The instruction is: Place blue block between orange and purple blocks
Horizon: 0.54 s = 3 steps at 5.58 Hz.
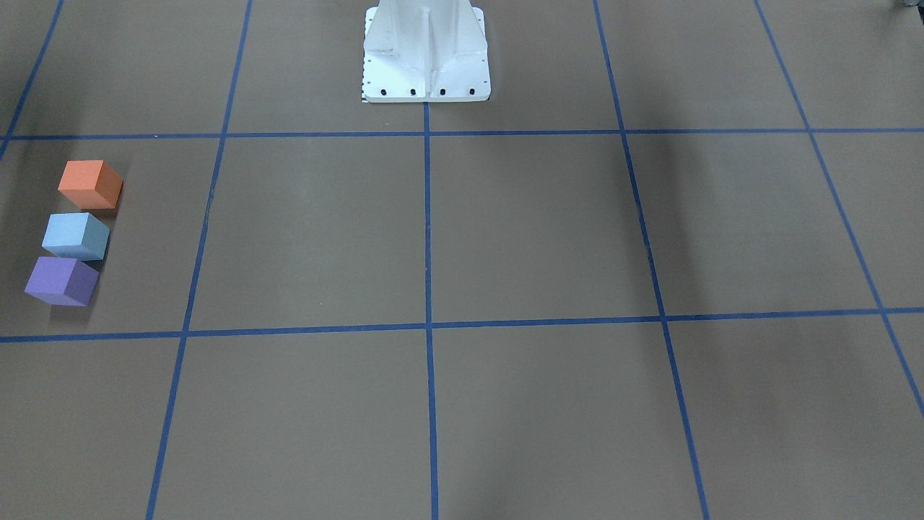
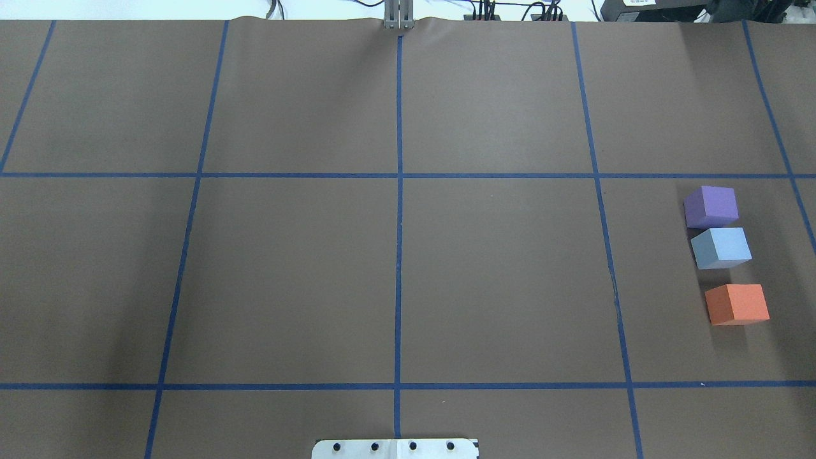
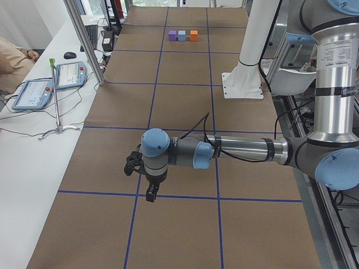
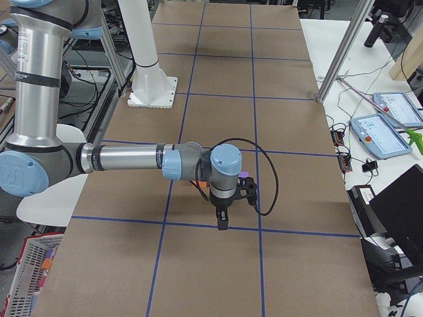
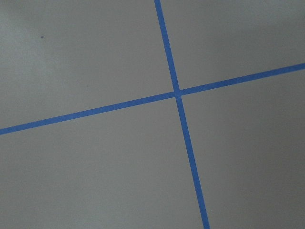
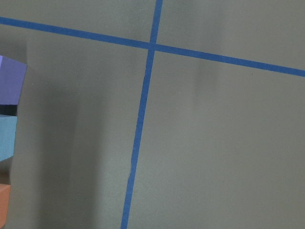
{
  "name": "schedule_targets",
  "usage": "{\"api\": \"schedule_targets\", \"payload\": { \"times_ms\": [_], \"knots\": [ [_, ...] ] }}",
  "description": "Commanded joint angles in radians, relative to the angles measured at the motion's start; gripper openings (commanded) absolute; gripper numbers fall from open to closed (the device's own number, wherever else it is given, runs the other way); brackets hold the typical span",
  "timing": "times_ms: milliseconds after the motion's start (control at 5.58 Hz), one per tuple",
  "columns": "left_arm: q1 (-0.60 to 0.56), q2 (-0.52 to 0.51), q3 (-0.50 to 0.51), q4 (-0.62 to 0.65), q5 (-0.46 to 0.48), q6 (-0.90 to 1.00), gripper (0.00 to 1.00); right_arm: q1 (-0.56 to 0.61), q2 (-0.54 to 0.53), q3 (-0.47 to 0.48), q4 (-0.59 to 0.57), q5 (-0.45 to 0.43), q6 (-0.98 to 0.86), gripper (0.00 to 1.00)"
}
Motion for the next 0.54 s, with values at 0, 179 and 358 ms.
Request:
{"api": "schedule_targets", "payload": {
  "times_ms": [0,179,358],
  "knots": [
    [0.001,0.0,-0.002,-0.001,0.0,-0.002,1.0,0.0,-0.001,-0.002,0.011,-0.001,-0.001,1.0],
    [0.001,-0.001,0.0,-0.002,0.0,-0.002,1.0,-0.002,-0.001,-0.003,0.011,-0.001,-0.001,1.0],
    [0.002,-0.001,-0.002,-0.002,0.0,-0.002,1.0,-0.002,-0.001,-0.003,0.017,-0.001,-0.001,1.0]
  ]
}}
